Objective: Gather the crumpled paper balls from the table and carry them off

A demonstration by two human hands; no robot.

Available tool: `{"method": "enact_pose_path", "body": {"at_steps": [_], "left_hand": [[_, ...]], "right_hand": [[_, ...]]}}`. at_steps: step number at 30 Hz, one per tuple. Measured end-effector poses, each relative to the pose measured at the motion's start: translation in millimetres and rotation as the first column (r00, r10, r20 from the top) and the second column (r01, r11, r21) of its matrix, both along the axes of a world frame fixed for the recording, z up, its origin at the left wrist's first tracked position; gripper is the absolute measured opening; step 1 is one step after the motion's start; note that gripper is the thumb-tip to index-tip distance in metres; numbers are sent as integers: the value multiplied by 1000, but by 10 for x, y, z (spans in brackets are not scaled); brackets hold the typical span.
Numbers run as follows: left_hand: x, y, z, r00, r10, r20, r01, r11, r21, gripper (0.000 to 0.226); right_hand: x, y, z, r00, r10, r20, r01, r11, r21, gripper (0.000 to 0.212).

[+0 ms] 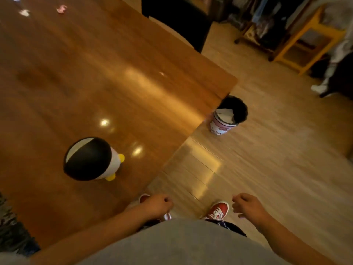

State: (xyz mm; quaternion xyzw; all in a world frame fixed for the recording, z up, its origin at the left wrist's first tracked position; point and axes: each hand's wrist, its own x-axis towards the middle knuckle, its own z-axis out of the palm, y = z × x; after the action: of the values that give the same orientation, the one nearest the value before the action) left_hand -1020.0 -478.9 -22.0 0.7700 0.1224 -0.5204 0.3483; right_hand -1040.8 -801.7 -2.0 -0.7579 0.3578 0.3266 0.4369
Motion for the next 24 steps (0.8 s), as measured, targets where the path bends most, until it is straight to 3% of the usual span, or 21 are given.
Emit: {"method": "enact_pose_path", "body": {"at_steps": [4,8,12,16,24], "left_hand": [[118,-636,103,999,51,0,-51,997,52,21],[212,-1351,171,978,182,-101,-183,983,2,14],[312,-1979,217,959,278,-63,-275,960,48,14],[442,-2367,264,984,176,-2,-176,980,89,30],[972,-2728,190,999,-40,18,37,988,150,27]], "right_hand": [[-373,-704,-133,991,-110,-74,111,994,8,27],[-695,-1371,-167,968,-224,-113,227,974,16,25],[-925,-1932,-156,943,-297,-152,306,951,37,24],[-983,-2337,-205,922,-359,-148,369,929,43,24],[-241,-2930,-260,887,-457,-60,461,880,110,15]]}}
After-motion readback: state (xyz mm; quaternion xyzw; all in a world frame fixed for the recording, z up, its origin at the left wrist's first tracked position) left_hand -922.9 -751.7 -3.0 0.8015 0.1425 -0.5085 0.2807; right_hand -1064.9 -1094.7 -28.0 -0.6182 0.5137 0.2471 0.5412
